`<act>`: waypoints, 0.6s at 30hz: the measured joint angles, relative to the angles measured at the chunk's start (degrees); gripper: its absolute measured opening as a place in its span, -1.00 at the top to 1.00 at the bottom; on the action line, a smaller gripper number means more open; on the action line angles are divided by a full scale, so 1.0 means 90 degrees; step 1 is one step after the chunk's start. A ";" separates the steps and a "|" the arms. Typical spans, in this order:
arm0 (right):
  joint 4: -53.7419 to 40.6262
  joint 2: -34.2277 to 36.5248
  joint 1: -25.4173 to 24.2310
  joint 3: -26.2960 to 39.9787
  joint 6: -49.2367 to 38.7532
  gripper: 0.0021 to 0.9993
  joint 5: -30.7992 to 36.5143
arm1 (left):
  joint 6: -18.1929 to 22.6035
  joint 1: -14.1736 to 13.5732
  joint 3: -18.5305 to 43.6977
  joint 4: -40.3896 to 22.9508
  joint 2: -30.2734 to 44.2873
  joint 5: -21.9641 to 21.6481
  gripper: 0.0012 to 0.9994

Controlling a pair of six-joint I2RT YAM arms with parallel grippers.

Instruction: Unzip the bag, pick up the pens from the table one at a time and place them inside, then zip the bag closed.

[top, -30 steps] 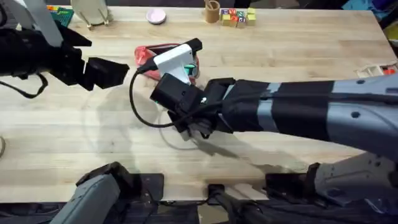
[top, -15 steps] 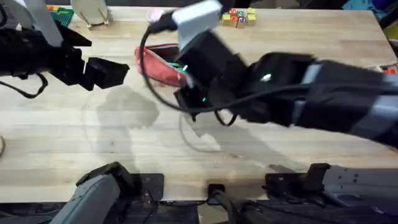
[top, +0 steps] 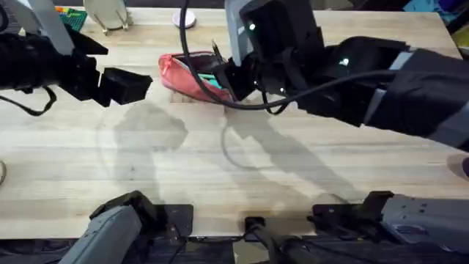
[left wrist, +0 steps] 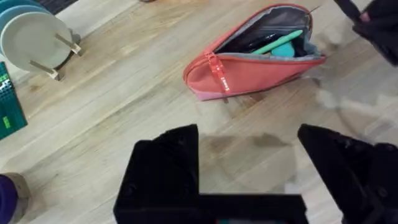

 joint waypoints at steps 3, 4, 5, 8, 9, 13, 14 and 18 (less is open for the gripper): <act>0.0314 0.0000 -0.0077 0.0000 -0.0878 0.94 0.0000 | 0.0000 -0.0002 0.0000 -0.0002 0.0000 0.0000 -0.99; 0.0373 0.0000 -0.0094 0.0000 -0.1126 0.94 0.0000 | 0.0000 -0.0002 0.0000 -0.0002 0.0000 0.0000 -0.99; 0.0435 0.0004 -0.0109 0.0000 -0.1396 0.94 0.0000 | 0.0000 0.0000 0.0000 0.0000 0.0000 0.0000 -0.99; 0.0590 0.0041 -0.0124 0.0000 -0.2166 0.94 -0.0013 | 0.0000 0.0000 0.0000 0.0000 0.0000 0.0000 -0.99; 0.0626 0.0067 -0.0124 0.0000 -0.2403 0.94 -0.0043 | 0.0000 0.0000 0.0000 -0.0002 0.0000 0.0000 -0.99; 0.0634 0.0232 -0.0124 0.0000 -0.3412 0.94 -0.0258 | 0.0000 0.0000 0.0000 -0.0002 0.0000 0.0000 -0.99; 0.0638 0.0282 -0.0124 0.0000 -0.3622 0.94 -0.0322 | 0.0000 0.0000 0.0000 -0.0001 0.0000 0.0000 -0.99; 0.0701 0.0410 -0.0124 0.0000 -0.4103 0.94 -0.0436 | 0.0000 0.0000 0.0000 -0.0002 0.0000 -0.0001 -0.99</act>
